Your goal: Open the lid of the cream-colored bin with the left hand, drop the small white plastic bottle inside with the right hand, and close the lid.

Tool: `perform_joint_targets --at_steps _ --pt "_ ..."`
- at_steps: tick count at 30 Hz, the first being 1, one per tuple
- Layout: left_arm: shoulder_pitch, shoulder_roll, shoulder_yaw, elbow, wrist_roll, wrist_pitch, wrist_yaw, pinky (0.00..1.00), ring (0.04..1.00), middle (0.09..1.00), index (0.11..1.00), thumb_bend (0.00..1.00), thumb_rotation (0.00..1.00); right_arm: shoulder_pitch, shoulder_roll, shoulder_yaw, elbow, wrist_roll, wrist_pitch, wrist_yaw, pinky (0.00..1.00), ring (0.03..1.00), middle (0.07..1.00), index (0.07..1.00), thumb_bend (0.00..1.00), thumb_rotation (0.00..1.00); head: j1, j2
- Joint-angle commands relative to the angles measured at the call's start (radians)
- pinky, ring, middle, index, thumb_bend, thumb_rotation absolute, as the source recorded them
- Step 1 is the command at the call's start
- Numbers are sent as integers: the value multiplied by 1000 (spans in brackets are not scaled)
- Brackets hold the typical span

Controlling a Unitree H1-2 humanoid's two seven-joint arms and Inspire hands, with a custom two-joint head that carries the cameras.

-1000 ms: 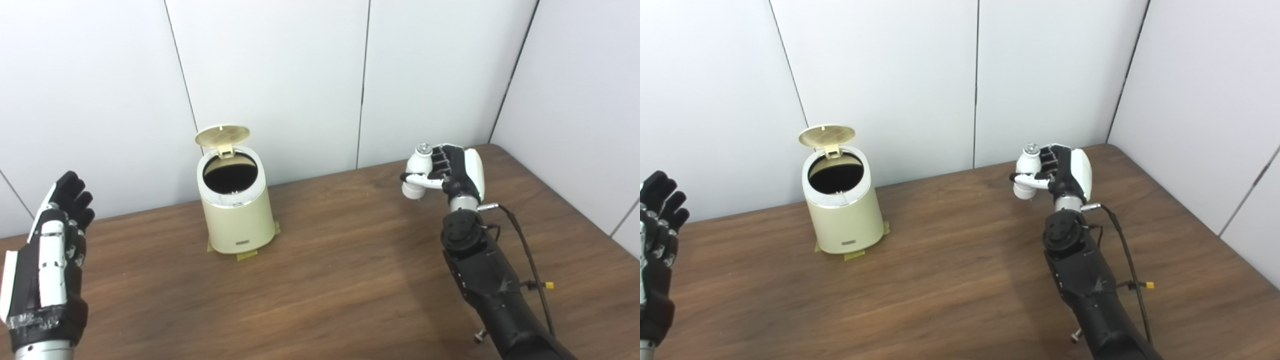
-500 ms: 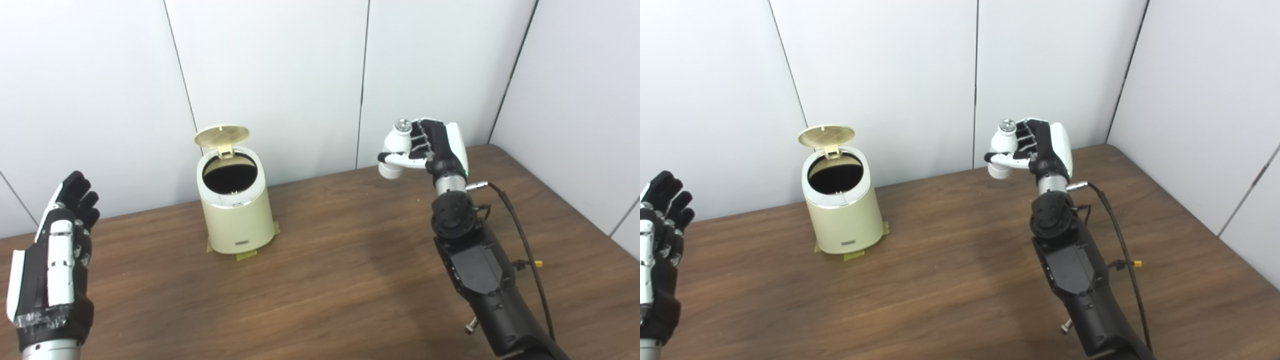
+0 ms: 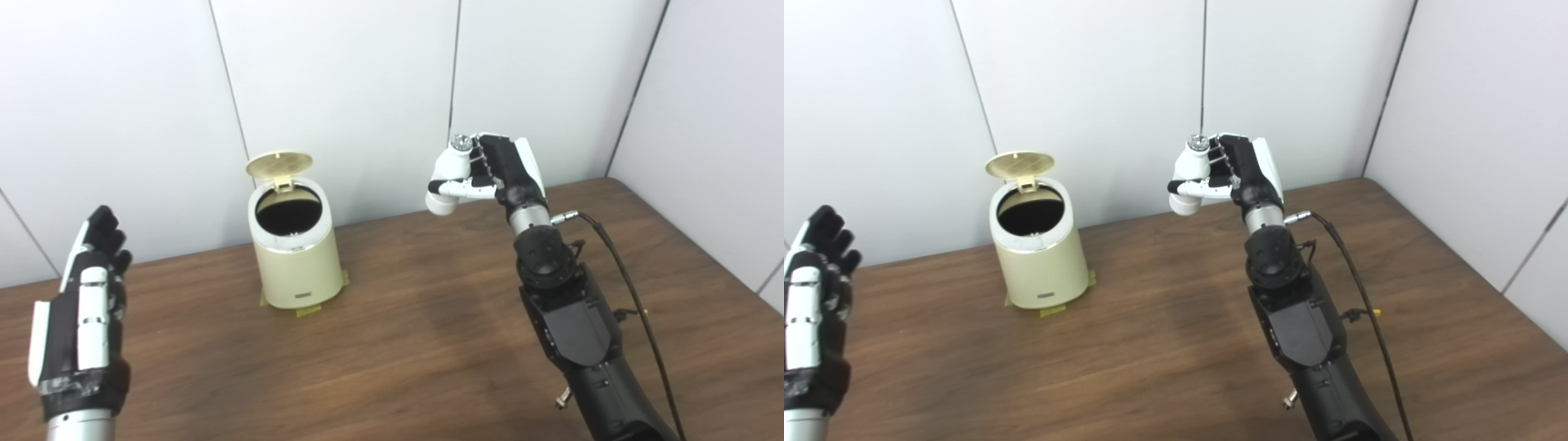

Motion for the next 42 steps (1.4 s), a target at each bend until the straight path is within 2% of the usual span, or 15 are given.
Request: perform_joint_targets --at_steps 1,4,10,12,13,15,24,29,31,34,42 --pt "-22 0 -3 -1 3 -60 -8 1000 1000 996 984 321 913 -67 -3 5 -40 10 -57 13 354 443 512 467 518 0 9 -1" --pt "-18 -7 -2 7 -5 -73 -10 1000 1000 995 987 350 903 -82 10 24 -43 5 -47 30 353 439 509 475 518 0 23 -2" --pt "-11 -28 -4 -3 8 -58 3 1000 987 984 980 358 901 -114 29 78 -23 -33 -57 41 346 444 505 474 519 0 52 -4" --pt "-11 -30 -6 1 14 -65 0 1000 984 981 978 350 904 -123 37 93 -23 -45 -49 43 369 466 507 460 519 0 61 -5" --pt "-11 -29 -7 6 16 -73 -3 1000 986 982 979 343 914 -128 41 102 -22 -55 -45 42 417 496 521 457 521 0 63 -6" --pt "-10 -30 -9 15 20 -79 -5 1000 983 977 975 337 925 -135 51 111 -18 -57 -50 46 409 473 516 459 525 0 71 -8" --pt "-7 -50 -23 41 68 -97 8 968 953 955 947 346 863 -144 84 119 -17 -40 -62 71 340 413 493 471 528 0 106 -18" --pt "-3 -63 -27 44 75 -102 10 962 952 954 946 345 861 -147 92 120 -17 -33 -80 77 401 459 514 465 526 0 120 -23" --pt "-3 -65 -29 45 76 -102 8 959 953 955 949 349 859 -148 96 120 -9 -24 -100 81 350 425 500 471 528 0 124 -24" --pt "-2 -69 -31 46 81 -104 8 959 958 960 952 342 870 -148 107 114 -4 -4 -115 88 331 405 492 471 528 0 134 -26" --pt "3 -81 -40 37 94 -101 11 958 960 965 961 344 863 -158 137 138 0 -7 -142 101 403 452 508 453 527 0 146 -30"
